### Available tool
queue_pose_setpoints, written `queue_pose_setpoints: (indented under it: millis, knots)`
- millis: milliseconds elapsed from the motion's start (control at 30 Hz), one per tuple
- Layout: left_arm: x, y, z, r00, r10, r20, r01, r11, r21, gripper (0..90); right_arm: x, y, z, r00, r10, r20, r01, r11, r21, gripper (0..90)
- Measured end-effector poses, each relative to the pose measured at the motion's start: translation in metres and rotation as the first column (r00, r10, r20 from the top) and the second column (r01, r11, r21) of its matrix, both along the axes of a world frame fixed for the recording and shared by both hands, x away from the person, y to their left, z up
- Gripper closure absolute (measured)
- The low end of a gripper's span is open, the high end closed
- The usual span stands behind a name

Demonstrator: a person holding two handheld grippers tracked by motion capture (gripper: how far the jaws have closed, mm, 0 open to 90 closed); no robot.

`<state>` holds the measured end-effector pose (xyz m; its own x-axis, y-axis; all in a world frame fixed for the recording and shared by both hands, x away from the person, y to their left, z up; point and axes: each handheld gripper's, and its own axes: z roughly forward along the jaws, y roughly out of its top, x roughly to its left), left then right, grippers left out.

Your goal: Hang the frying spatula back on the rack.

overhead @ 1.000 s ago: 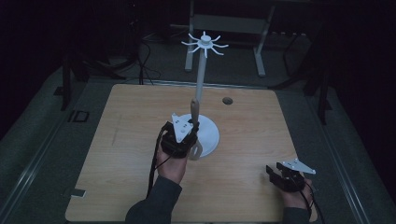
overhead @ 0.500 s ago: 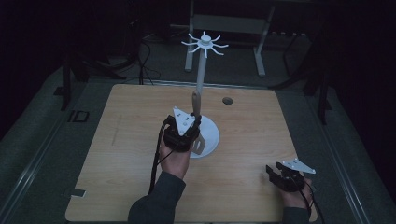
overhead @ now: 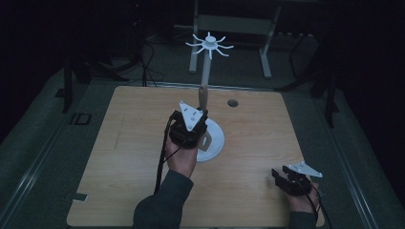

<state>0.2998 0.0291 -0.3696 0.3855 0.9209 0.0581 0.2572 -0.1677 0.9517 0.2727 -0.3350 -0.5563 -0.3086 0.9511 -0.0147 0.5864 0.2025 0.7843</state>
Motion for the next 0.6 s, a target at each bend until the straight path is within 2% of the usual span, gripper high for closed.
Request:
queue_pose_setpoints:
  millis: [167, 600]
  knots:
    - [0.001, -0.002, 0.005, 0.9998, 0.009, 0.016, -0.009, 1.0, 0.001, 75.8, 0.0, 0.001, 0.0, 1.0, -0.001, -0.002, 0.001, 1.0, -0.001, 49.9]
    - [0.005, -0.006, 0.015, 0.9988, 0.038, 0.029, -0.038, 0.9993, -0.001, 75.8, 0.0, -0.001, 0.0, 1.0, -0.003, 0.002, 0.003, 1.0, -0.003, 49.8]
